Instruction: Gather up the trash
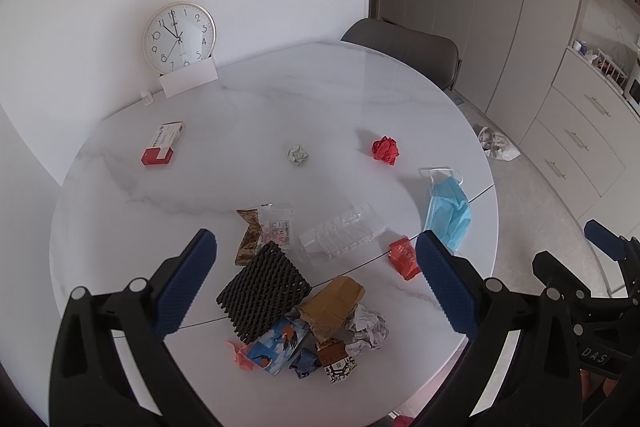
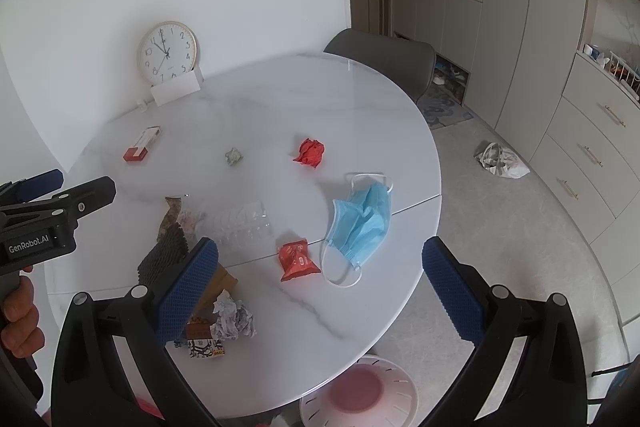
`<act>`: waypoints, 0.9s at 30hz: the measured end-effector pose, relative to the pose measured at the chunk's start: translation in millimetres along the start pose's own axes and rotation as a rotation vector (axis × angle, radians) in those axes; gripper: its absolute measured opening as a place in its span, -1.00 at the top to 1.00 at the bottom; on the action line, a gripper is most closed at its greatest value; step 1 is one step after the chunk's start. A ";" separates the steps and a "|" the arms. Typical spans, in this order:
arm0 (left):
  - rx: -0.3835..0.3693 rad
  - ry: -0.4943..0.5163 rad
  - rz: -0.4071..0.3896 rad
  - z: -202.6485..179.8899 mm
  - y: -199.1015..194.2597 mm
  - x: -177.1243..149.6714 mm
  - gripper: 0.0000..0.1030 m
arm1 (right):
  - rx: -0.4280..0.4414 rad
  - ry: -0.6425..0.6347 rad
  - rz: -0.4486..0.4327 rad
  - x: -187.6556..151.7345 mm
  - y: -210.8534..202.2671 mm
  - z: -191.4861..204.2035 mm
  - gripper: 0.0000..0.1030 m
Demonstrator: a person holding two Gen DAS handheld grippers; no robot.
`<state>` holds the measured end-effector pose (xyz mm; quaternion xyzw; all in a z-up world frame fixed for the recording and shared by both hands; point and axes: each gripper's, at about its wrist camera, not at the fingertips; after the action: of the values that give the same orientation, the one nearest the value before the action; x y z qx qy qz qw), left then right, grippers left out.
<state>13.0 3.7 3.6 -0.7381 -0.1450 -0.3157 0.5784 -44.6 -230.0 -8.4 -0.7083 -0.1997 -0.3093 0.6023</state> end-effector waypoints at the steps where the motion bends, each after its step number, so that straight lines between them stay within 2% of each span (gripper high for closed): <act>1: 0.001 0.000 -0.001 0.1 0.0 -0.3 -0.85 | 0.001 0.000 -0.001 -0.7 0.0 0.2 -0.96; 27: -0.005 -0.010 -0.002 7.7 -2.5 -0.9 -0.85 | -0.006 -0.010 0.004 0.4 -8.1 5.6 -0.96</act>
<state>13.2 11.8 3.9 -0.7410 -0.1477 -0.3131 0.5754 -48.5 -223.0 -2.7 -0.7121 -0.2004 -0.3053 0.5996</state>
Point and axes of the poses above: each gripper's, at about its wrist camera, not at the fingertips, and y roughly the way its jaws point, z to its left, x to its top, and after that the axes turned 14 degrees about -x, right-handed
